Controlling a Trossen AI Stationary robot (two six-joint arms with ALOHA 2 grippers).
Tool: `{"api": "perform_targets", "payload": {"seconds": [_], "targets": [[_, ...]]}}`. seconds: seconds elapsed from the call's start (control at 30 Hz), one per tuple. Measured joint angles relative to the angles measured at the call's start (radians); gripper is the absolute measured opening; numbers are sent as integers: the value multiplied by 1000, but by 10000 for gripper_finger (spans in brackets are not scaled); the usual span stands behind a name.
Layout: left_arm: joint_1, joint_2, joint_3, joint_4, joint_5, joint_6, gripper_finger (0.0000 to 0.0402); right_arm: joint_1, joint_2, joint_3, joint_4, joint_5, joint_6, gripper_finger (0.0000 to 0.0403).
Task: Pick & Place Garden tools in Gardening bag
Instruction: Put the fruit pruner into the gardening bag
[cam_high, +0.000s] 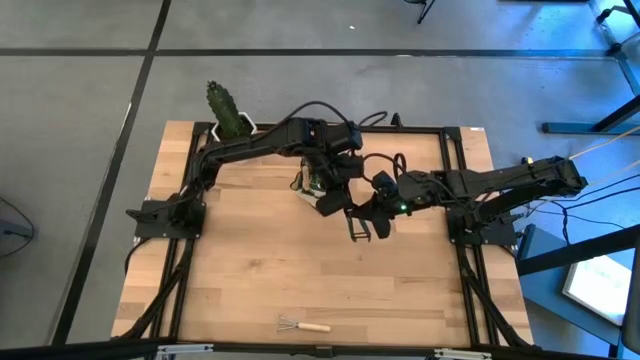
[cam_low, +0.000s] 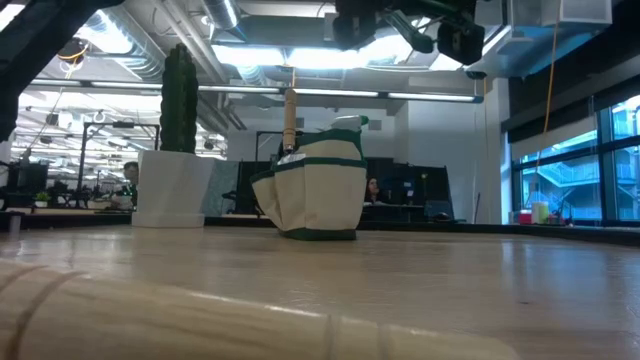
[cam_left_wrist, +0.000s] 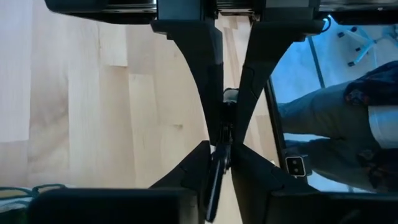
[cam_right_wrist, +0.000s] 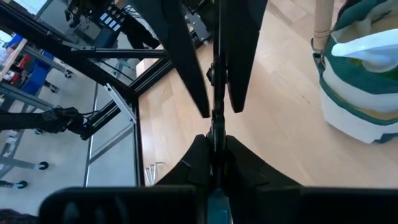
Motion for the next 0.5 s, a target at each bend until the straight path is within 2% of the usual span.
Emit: {"api": "perform_targets", "payload": {"seconds": [0.17, 0.27, 0.4, 0.5], "targets": [[21, -21, -1, 8, 9, -24, 100, 0, -1, 0, -6, 2, 25, 26], [37, -47, -1, 46, -22, -49, 134, 0, -3, 0, -10, 29, 41, 26], [62, -83, 0, 87, -144, -95, 168, 0, -4, 27, -82, 134, 65, 26], [71, -116, 0, 109, -274, -126, 180, 1, -5, 86, -195, 258, 68, 26]]}}
